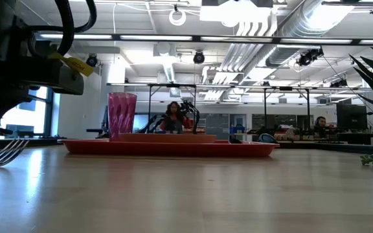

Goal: Pick and place plate/cup/fork/spoon on tray
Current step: Put the orange fork on the red tray to the right of the pink plate

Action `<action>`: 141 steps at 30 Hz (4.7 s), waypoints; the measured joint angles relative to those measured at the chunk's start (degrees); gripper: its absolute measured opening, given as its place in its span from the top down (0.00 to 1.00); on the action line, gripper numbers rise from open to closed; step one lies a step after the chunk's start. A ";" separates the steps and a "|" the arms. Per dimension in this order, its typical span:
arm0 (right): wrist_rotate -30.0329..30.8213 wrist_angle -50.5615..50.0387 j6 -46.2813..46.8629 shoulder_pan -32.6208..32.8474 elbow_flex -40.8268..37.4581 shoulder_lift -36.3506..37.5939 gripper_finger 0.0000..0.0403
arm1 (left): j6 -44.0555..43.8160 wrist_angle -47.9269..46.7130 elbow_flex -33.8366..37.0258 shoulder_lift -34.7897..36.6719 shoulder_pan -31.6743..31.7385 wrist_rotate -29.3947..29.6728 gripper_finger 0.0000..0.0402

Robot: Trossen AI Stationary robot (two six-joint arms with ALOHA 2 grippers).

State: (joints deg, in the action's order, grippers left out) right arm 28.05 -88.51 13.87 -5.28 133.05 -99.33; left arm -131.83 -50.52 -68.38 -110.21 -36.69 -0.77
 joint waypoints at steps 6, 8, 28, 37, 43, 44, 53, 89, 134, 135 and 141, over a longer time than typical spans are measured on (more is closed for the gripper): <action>0.00 0.02 0.06 0.00 0.00 0.00 0.83 | 1.03 0.80 0.06 0.26 0.04 0.23 0.96; 0.00 0.02 0.07 0.00 0.00 0.00 0.83 | 1.16 0.85 0.13 0.51 0.07 0.28 0.98; -0.02 0.04 0.68 0.02 0.00 -0.02 0.83 | 14.80 5.64 0.28 12.58 7.15 23.97 0.99; -0.07 0.07 3.05 0.02 0.00 -0.01 0.83 | 37.23 11.03 0.22 16.81 18.32 25.88 0.99; -0.11 0.07 4.38 0.02 0.00 -0.02 0.83 | 54.97 20.38 0.17 18.57 27.31 22.63 0.99; -0.11 0.07 4.87 0.02 0.00 -0.01 0.83 | 57.80 22.06 0.17 18.64 28.87 21.41 0.99; 5.10 0.38 5.80 -0.27 0.00 -0.02 0.83 | 72.50 33.79 0.15 18.12 39.65 12.04 0.99; 3.14 1.29 24.96 -1.88 0.00 -0.02 0.83 | 98.67 39.25 -10.39 18.23 55.79 -1.56 0.99; 13.98 -0.76 28.03 -1.46 -12.98 6.38 0.83 | 84.11 45.00 -10.43 3.75 54.57 3.03 0.97; 13.72 -0.79 26.85 -1.98 -12.83 6.46 0.83 | 83.39 45.00 -10.43 3.51 54.44 3.38 0.97; 12.93 -0.82 21.23 -4.46 -12.68 6.58 0.83 | 81.42 47.12 -11.19 2.95 54.71 4.32 0.98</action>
State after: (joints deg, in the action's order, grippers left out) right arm 40.98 -89.33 35.10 -9.74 120.38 -92.75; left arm -50.42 -3.40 -79.57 -107.27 18.02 3.54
